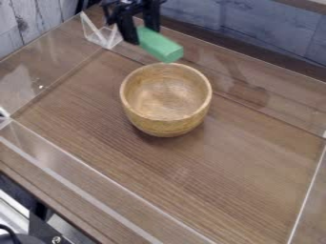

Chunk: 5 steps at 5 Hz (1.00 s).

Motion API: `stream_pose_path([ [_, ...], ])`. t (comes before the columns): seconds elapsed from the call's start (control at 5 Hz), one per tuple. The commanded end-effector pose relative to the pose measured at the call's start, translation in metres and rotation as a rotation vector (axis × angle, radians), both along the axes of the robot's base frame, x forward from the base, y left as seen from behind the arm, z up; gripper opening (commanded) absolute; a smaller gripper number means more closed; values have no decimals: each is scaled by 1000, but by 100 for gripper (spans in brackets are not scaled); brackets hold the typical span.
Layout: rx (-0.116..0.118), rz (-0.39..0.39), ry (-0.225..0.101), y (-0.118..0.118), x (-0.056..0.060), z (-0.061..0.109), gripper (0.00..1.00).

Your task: Move green object from inside the wooden bowl to the table next to it

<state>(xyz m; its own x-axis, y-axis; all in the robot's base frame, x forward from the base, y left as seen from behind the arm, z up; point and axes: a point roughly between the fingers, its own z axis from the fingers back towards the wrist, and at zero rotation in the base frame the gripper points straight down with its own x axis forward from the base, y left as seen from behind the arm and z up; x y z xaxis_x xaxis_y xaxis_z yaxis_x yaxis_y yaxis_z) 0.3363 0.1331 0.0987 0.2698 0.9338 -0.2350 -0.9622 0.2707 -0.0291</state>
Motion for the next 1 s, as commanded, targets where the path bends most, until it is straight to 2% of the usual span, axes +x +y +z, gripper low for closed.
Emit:
stream_pose_path([
  [0.0,41,-26,-74,15,1,20,0],
  [0.4,24,-77,-94,3,-1,47,0],
  [0.6,18,-33,-103,-11,-12,53,0],
  [0.8,32,2,-103,-24,-23,50,0],
])
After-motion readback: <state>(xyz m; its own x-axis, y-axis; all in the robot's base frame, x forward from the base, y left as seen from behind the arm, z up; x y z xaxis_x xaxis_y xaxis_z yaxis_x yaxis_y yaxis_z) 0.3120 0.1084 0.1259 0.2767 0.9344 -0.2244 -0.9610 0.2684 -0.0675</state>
